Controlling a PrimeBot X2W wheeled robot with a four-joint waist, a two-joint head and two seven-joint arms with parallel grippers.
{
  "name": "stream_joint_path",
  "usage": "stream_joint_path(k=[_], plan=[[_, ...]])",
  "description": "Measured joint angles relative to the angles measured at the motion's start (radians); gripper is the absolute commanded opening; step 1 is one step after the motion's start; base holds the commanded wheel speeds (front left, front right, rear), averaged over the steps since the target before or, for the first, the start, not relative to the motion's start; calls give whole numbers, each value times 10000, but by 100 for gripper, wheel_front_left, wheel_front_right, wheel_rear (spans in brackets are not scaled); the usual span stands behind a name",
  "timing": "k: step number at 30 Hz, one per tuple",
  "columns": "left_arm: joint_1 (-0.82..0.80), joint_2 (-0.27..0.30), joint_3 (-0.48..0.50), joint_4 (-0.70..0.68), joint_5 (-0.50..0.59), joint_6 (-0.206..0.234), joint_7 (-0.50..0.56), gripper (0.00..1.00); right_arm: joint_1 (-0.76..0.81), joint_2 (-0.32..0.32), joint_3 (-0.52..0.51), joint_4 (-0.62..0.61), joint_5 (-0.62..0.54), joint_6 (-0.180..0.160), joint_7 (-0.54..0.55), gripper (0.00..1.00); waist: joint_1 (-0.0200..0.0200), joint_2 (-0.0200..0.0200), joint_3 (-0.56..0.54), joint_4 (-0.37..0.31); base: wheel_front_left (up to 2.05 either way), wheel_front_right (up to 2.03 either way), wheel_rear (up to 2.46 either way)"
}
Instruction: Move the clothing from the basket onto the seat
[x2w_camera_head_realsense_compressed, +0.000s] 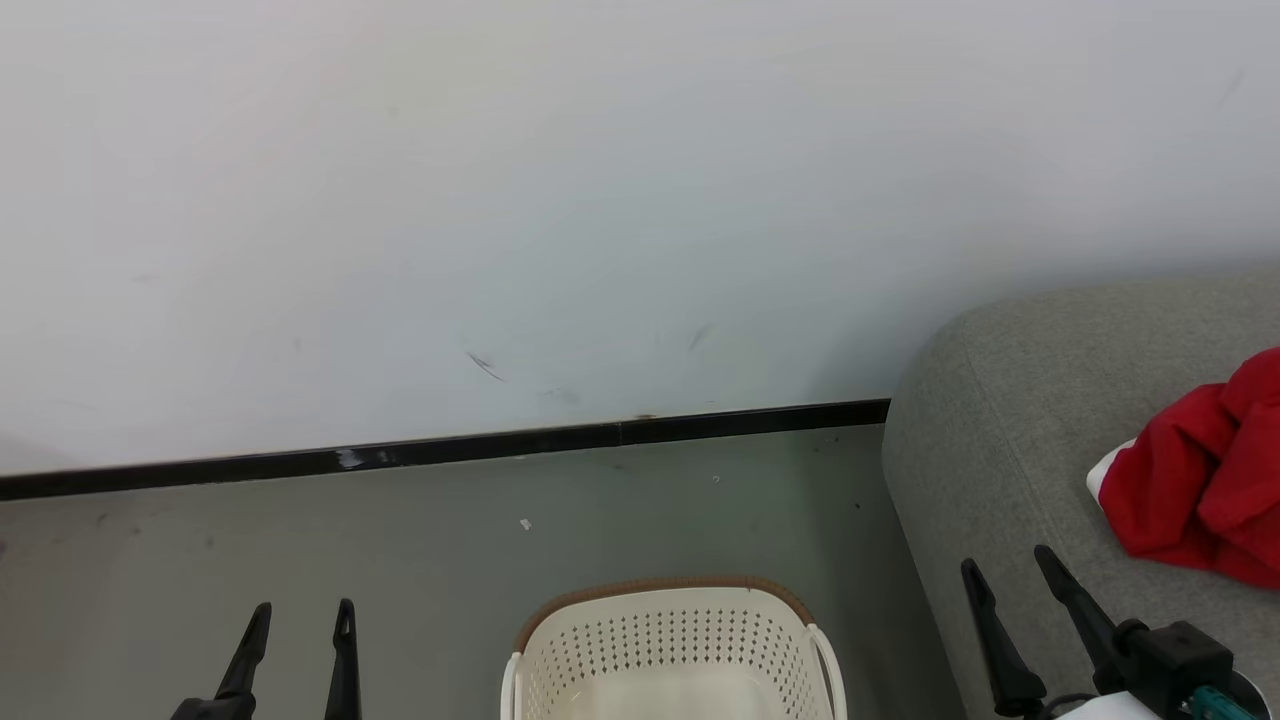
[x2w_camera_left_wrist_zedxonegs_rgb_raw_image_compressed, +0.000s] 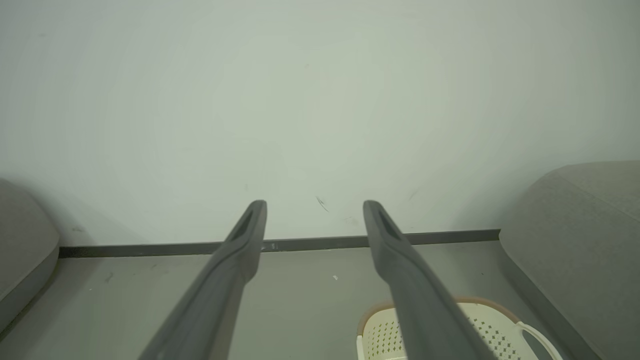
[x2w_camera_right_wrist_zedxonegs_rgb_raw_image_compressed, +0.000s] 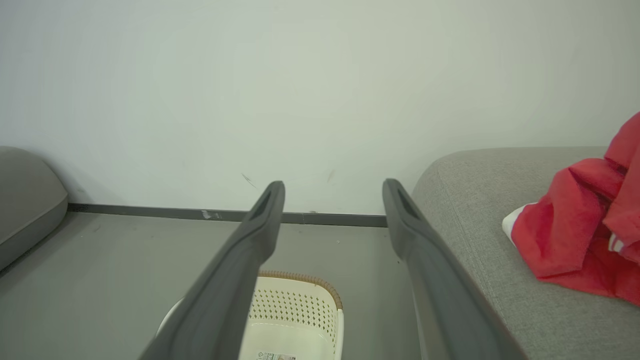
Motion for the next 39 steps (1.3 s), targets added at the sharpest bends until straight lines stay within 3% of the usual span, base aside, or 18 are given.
stream_joint_path(k=[39], plan=[[-49, 29, 50, -65, 286, -4, 0, 100, 230, 4, 46, -596, 284, -2, 0, 100, 0, 0, 350, 29, 0, 0, 0]])
